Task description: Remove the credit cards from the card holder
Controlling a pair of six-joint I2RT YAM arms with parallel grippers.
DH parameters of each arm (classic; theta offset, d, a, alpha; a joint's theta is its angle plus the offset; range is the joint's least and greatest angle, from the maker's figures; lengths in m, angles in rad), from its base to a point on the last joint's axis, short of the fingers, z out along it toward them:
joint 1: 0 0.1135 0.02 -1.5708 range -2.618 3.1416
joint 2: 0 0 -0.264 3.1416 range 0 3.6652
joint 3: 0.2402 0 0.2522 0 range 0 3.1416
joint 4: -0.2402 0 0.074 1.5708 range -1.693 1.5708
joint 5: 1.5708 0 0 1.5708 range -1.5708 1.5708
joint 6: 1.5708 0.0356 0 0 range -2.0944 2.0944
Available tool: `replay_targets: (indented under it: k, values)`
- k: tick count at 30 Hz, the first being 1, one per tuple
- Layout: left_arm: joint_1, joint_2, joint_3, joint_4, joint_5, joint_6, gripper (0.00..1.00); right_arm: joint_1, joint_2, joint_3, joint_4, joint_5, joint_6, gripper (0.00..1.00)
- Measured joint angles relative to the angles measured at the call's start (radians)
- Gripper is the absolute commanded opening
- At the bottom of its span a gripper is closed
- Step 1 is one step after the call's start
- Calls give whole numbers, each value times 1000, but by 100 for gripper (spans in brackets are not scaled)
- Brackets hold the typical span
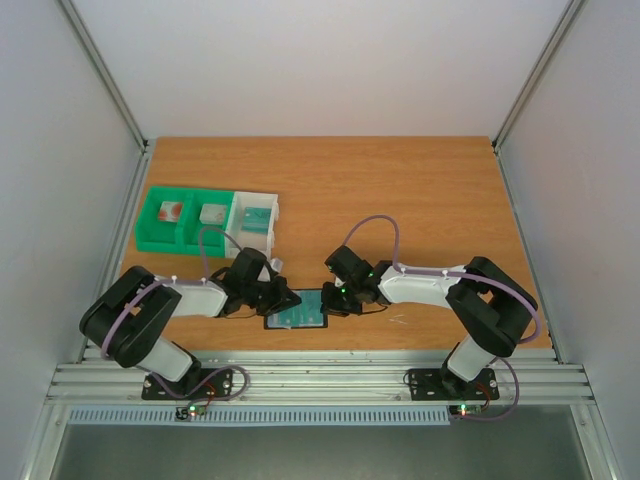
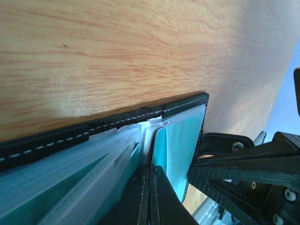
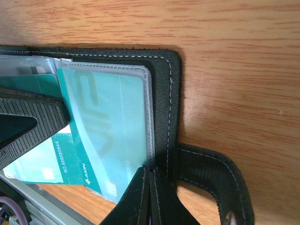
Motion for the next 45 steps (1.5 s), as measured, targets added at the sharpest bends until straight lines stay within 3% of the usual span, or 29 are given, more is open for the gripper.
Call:
replay_targets:
  k: [22,25,33,45]
  values:
    - [-3,-101,0,-93,13,30,0,-2,-2,-19,40,-3,8,1]
    - [-3,-101,0,-112,7,33,12,-3,-2,-24,54,-13,11,2]
    - [-3,-108,0,-150,-12,52,21,-2,-15,-27,41,-21,10,8]
    - [-3,-110,0,-146,-12,55,22,-3,-22,18,9,-19,1,12]
